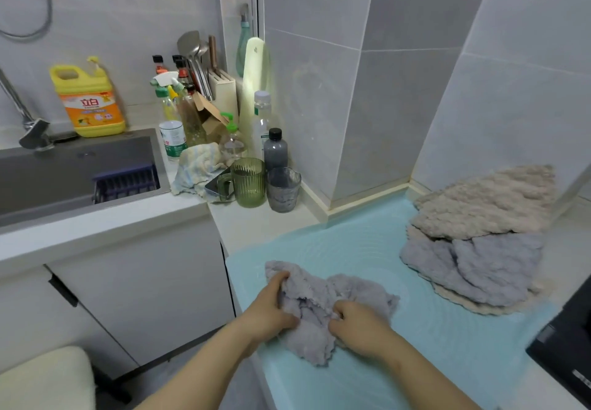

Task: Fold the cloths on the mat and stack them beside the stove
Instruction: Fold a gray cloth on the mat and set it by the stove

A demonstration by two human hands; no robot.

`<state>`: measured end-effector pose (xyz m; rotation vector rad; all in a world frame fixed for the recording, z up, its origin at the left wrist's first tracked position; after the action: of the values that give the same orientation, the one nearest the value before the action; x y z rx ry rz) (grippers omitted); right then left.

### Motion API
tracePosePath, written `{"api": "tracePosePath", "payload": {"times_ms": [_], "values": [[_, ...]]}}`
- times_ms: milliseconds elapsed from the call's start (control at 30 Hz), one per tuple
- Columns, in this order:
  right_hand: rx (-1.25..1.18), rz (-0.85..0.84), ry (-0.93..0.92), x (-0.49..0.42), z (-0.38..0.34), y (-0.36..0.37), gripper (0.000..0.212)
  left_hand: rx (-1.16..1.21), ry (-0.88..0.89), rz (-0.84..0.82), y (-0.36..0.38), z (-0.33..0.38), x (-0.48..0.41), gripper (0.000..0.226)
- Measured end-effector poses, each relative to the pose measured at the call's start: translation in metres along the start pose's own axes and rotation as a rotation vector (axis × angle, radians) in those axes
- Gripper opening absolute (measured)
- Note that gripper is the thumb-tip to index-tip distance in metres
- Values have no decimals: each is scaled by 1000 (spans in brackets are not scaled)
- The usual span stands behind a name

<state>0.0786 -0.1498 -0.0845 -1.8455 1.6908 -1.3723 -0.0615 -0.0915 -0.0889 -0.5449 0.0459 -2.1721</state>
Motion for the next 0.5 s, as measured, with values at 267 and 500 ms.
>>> {"api": "tracePosePath", "payload": {"times_ms": [267, 500], "values": [[-863, -199, 85, 14, 3, -26, 11, 693, 44, 187, -9, 33, -17, 50], [-811, -54, 176, 9, 20, -10, 17, 641, -56, 0, 49, 4, -10, 52]]}}
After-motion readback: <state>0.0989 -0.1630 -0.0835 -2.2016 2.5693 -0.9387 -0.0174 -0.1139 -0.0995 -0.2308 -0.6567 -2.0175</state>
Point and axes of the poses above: each hand's wrist, its own x-axis away from the middle knuckle, its own y-axis out of the palm, z = x × y, the point moved 7 cm from there along -x, towards the middle knuckle, and after that the axes turned 1 degree about y, right-handed, at the moved point
